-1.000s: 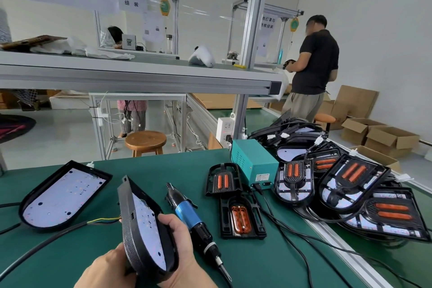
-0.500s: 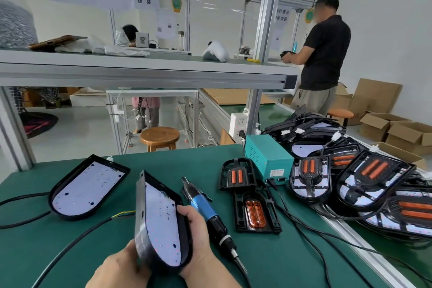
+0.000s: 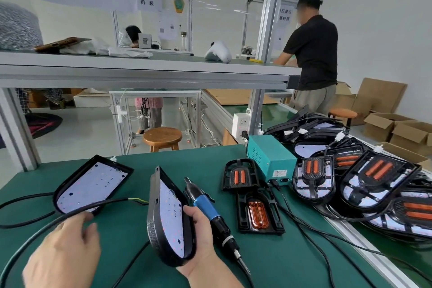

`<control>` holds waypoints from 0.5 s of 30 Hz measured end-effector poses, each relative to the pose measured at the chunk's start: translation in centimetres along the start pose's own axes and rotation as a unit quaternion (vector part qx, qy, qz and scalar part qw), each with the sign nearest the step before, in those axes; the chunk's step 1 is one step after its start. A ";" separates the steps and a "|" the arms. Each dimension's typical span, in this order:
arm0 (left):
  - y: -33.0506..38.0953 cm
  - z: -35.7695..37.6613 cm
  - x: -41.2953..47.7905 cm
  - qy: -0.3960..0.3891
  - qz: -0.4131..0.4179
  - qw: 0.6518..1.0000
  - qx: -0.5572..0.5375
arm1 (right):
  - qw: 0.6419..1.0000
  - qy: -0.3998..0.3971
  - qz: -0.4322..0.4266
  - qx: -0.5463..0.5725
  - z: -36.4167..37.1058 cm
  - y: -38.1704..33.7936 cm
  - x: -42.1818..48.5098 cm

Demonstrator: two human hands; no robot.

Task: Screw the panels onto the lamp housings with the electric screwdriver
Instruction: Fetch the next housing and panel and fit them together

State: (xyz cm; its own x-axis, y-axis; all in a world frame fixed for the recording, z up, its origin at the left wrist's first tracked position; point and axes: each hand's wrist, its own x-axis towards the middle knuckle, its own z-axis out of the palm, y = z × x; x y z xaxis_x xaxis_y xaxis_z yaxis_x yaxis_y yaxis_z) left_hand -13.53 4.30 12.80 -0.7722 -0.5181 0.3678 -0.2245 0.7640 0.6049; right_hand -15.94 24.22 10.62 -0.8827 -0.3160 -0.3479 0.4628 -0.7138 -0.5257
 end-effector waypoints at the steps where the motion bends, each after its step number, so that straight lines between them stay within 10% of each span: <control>1: 0.2 -0.1 -0.4 -0.002 0.033 0.999 -0.015 | 1.000 0.000 0.001 0.003 0.0 0.0 0.1; 15: 3.3 -1.0 -5.1 -0.247 0.202 0.930 0.183 | 0.999 -0.028 -0.002 0.015 -0.3 -0.2 0.2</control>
State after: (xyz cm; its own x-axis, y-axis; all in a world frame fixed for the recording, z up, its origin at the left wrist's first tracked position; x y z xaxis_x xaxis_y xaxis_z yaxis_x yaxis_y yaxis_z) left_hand -9.75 9.06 13.64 -0.9960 0.0113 0.0882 0.0265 0.9844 0.1737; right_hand -16.19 24.51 10.48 -0.8877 -0.3474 -0.3021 0.4580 -0.7332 -0.5027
